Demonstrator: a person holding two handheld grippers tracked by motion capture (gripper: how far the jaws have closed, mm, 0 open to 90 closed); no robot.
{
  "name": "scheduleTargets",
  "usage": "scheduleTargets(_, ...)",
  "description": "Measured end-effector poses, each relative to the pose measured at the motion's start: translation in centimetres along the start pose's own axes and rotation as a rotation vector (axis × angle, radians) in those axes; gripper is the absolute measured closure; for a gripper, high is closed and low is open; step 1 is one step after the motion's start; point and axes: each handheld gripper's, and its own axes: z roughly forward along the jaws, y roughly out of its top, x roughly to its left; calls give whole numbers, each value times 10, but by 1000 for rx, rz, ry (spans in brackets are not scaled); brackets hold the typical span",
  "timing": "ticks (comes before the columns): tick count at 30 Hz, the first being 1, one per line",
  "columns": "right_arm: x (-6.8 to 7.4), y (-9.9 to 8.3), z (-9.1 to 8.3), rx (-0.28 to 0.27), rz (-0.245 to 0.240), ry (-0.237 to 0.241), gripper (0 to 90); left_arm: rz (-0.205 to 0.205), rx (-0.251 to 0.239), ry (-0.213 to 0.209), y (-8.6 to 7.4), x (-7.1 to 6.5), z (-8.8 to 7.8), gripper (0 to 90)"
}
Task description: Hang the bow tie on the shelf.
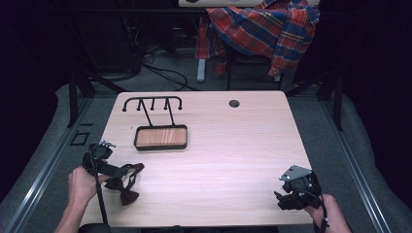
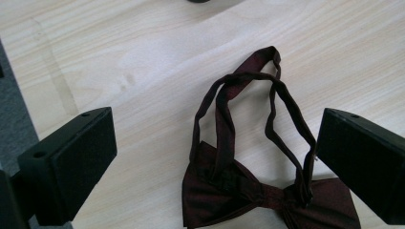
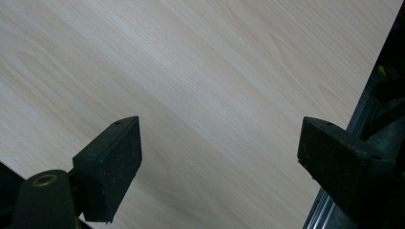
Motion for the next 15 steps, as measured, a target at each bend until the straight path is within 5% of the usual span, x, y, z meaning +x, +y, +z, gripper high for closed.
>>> scheduleTargets(15, 2, 2, 2, 10, -10, 3, 148, 25, 26, -18, -1, 2, 5, 37)
